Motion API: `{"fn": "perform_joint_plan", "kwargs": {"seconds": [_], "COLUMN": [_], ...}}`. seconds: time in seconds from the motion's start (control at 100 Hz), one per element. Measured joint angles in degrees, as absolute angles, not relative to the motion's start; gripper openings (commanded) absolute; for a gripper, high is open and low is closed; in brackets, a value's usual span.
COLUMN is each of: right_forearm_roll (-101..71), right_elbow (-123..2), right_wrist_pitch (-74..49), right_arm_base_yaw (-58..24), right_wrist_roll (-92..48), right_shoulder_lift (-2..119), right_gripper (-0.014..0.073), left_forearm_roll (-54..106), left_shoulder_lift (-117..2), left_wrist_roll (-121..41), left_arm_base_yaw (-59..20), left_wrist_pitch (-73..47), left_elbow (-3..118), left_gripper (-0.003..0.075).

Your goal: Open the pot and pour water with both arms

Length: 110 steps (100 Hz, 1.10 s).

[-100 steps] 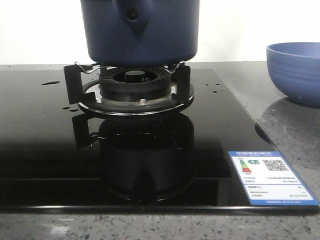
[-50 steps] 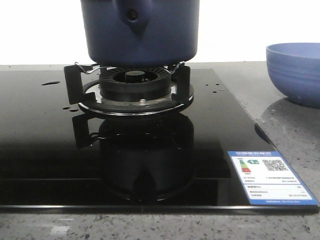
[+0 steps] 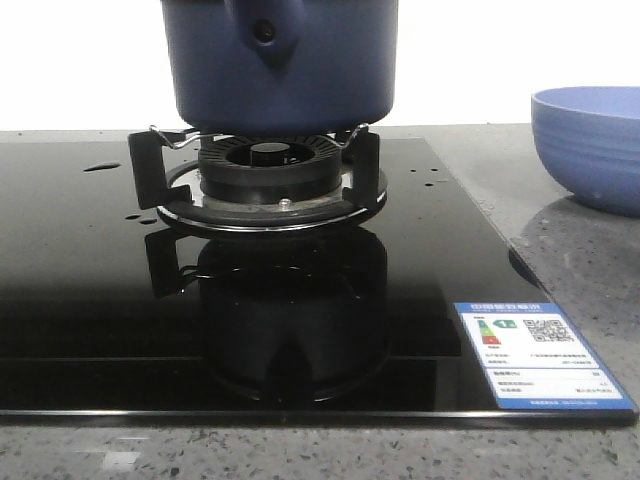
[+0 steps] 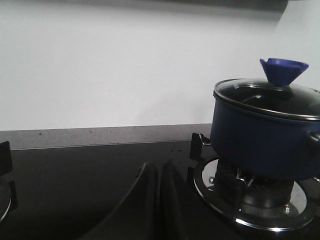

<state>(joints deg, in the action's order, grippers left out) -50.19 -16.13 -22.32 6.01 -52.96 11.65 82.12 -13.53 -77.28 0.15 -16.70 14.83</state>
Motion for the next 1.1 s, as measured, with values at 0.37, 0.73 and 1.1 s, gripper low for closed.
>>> {"fn": "perform_joint_plan", "kwargs": {"seconds": [0.37,0.73,1.1], "right_forearm_roll": [-52.34,-52.45,-52.45], "right_elbow": [-15.30,-15.30,-15.30], "right_wrist_pitch": [-18.65,-18.65,-18.65], "right_arm_base_yaw": [6.01,6.01,6.01], "right_wrist_roll": [-53.06,-53.06,-53.06], "right_shoulder_lift": [9.44,9.44,9.44], "right_gripper": [-0.0057,-0.0057,-0.0057], "left_forearm_roll": [88.09,88.22,88.31], "left_shoulder_lift": [-8.38,-8.38,-8.38], "left_wrist_roll": [-77.28,-77.28,-77.28], "left_arm_base_yaw": [0.15,0.15,0.15], "left_wrist_pitch": [-16.23,-16.23,-15.70], "left_elbow": [13.19,13.10,13.10], "left_gripper": [-0.0019,-0.0019,-0.0019]}}
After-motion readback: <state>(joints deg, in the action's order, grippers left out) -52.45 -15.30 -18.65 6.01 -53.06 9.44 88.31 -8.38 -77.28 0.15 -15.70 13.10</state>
